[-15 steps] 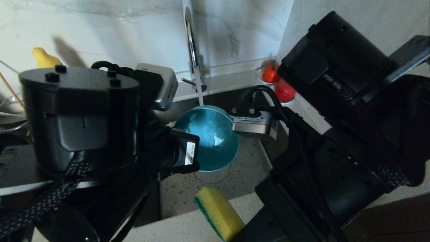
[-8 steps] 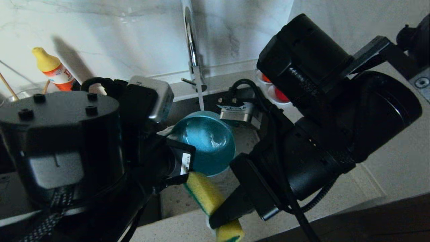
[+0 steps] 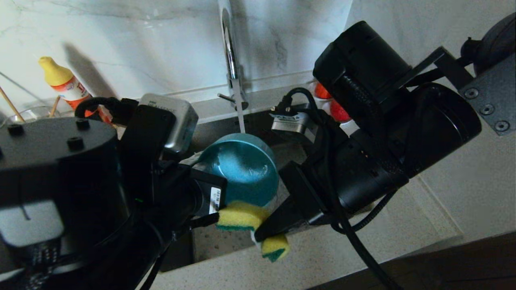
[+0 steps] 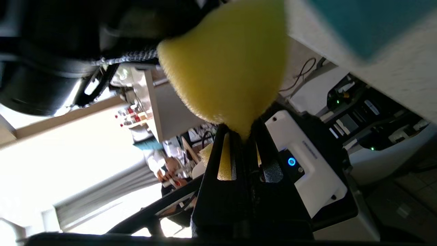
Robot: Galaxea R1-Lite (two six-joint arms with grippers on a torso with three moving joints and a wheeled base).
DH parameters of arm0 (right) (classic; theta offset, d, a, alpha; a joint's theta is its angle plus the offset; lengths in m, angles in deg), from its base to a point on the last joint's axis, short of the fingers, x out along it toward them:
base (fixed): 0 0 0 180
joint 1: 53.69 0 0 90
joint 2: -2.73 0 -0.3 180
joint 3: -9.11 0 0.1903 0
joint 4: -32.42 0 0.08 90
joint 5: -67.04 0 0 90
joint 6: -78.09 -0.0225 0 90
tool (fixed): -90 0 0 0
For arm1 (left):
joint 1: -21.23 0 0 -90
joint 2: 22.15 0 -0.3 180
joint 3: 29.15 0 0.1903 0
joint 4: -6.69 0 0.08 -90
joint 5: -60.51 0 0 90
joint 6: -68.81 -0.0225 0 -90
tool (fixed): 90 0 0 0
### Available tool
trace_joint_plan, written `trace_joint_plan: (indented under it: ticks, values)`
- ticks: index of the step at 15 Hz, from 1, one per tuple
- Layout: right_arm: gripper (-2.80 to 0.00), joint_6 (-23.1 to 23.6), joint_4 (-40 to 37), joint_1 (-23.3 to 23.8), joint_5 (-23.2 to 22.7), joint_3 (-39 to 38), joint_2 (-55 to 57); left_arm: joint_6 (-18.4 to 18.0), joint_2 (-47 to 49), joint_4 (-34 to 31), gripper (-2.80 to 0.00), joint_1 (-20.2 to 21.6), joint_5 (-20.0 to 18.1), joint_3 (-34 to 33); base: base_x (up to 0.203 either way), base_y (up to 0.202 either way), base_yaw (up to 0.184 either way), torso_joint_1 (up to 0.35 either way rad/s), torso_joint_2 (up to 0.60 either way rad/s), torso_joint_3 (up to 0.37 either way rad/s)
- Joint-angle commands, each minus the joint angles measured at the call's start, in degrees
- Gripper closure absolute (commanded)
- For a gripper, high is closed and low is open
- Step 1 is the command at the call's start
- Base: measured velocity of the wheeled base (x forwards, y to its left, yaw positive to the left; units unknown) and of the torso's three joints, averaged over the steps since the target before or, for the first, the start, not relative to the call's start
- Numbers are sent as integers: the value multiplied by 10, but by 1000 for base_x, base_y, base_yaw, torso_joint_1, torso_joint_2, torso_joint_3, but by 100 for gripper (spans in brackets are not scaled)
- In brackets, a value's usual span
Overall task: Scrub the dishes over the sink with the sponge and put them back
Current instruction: Wipe the bowl
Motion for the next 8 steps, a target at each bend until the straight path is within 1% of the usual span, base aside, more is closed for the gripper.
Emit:
trace_joint_plan:
  ticks: [1,4,6,8]
  values:
    - [0,0,-2,8,-8,-1,-5,-1,-8,2,0,1,3,-9,0,0,0,0,0,0]
    - [0,0,-3,8,-9,-2,-10,0,-10,3,0,2,5,-6,0,0,0,0,0,0]
    - [0,-1,-3,8,-9,-4,-9,0,-10,4,0,2,15,-4,0,0,0,0,0,0]
    - [0,-1,-3,8,-10,-4,-9,-5,-10,27,0,2,23,-7,0,0,0,0,0,0]
